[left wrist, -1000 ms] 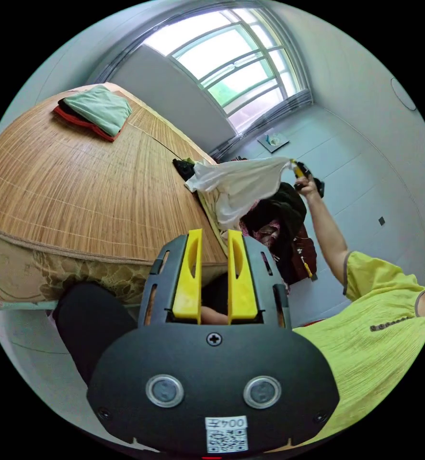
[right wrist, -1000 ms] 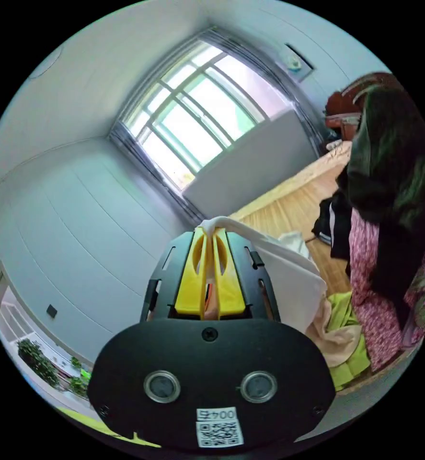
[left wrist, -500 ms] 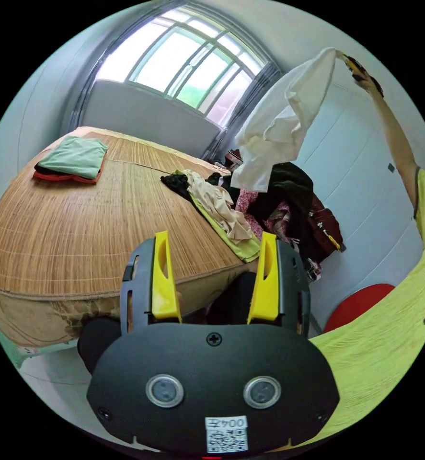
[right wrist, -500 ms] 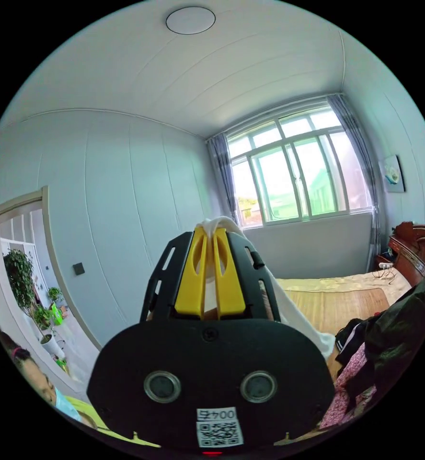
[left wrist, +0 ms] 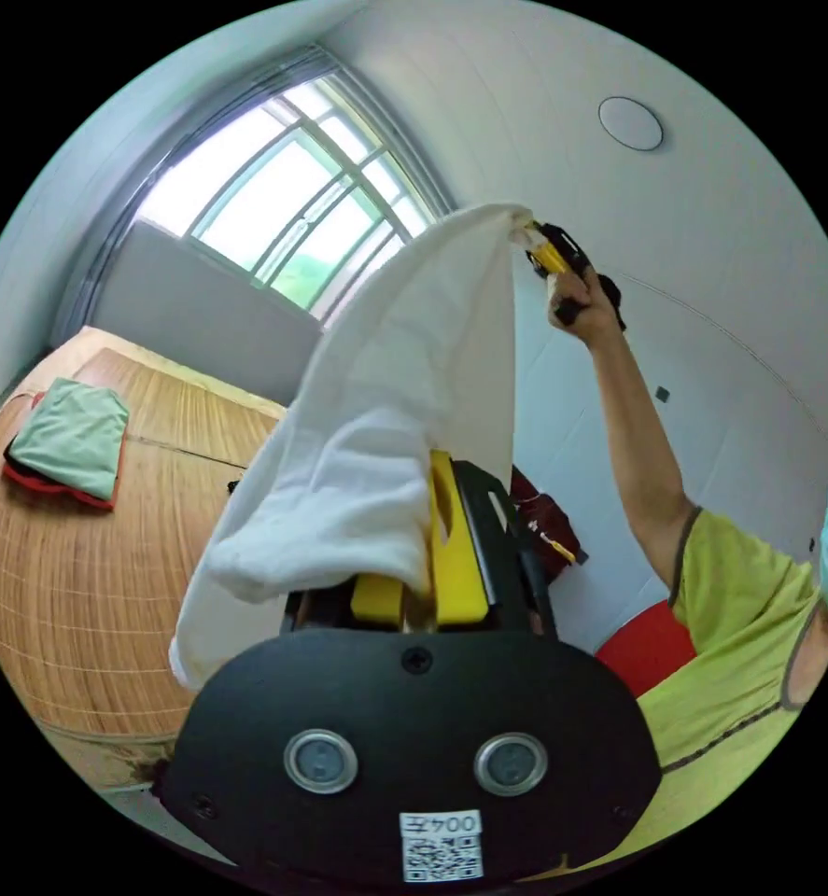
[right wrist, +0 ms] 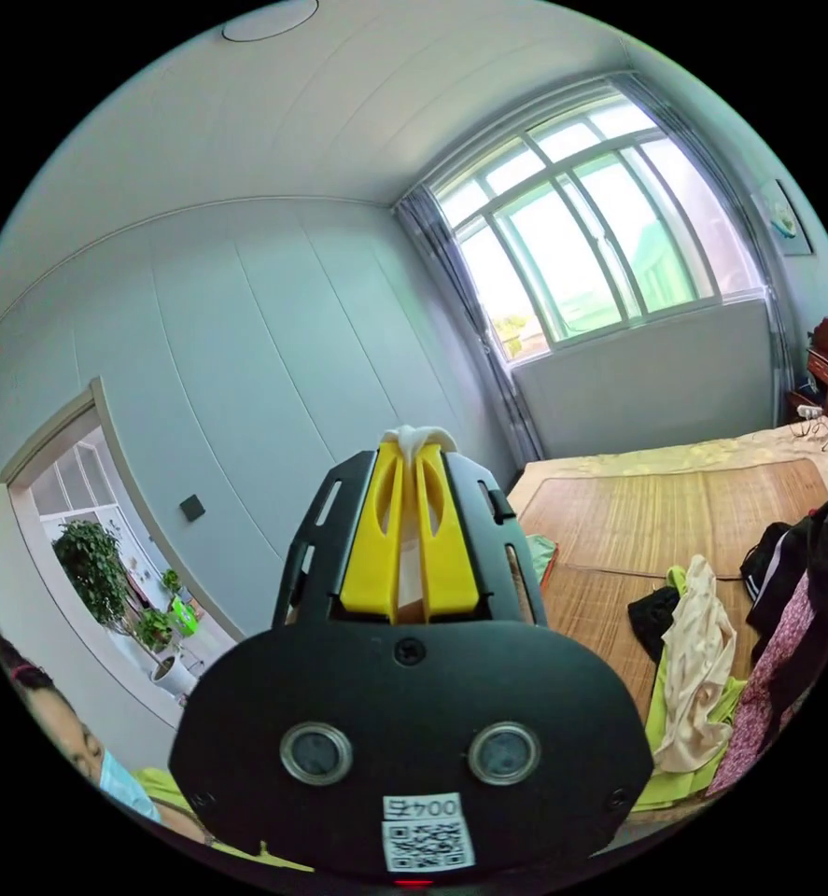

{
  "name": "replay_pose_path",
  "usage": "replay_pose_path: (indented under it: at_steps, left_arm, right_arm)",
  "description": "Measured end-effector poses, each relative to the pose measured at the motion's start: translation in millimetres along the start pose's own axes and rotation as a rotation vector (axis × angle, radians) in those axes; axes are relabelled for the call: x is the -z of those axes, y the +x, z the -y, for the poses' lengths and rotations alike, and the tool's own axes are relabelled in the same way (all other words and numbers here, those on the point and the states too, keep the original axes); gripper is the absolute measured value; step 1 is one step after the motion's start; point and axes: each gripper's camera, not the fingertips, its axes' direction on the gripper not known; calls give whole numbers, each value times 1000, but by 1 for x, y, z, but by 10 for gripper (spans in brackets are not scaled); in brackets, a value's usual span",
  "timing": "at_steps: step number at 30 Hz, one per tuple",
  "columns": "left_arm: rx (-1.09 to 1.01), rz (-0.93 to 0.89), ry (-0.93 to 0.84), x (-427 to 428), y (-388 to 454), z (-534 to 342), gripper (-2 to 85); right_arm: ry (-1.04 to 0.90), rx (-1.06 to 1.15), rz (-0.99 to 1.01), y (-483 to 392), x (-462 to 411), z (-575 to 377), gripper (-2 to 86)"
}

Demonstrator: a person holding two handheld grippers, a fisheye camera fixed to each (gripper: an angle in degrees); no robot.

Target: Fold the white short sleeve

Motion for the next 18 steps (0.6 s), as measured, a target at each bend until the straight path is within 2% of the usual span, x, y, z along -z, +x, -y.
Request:
replay_pose_path:
  at_steps: [2, 5, 6, 9, 11, 14, 18]
  left_arm:
    - [6, 50, 118, 27, -8, 23, 49]
    - [-2, 113, 179, 52, -28, 36, 43]
    - [19, 141, 154, 54, -42, 30, 40]
    - [130, 233, 15, 38, -92, -10, 30]
    - [188, 280, -86, 24, -124, -46, 24]
    - [288, 262, -233, 4, -168, -112, 16]
    - [410, 201, -408, -27, -197, -189, 25]
  right_arm:
    - [94, 46, -22, 11, 12, -10, 9]
    - [79, 8, -33, 62, 10, -42, 22]
    - [50, -12, -31, 76, 5, -52, 25]
    - [-205, -104, -149, 160, -45, -130, 45]
    - [-369, -125, -328, 236, -89, -217, 74]
    - [-512, -267, -527, 339, -128, -316, 72]
    - [-573, -346, -546, 412, -181, -386, 51]
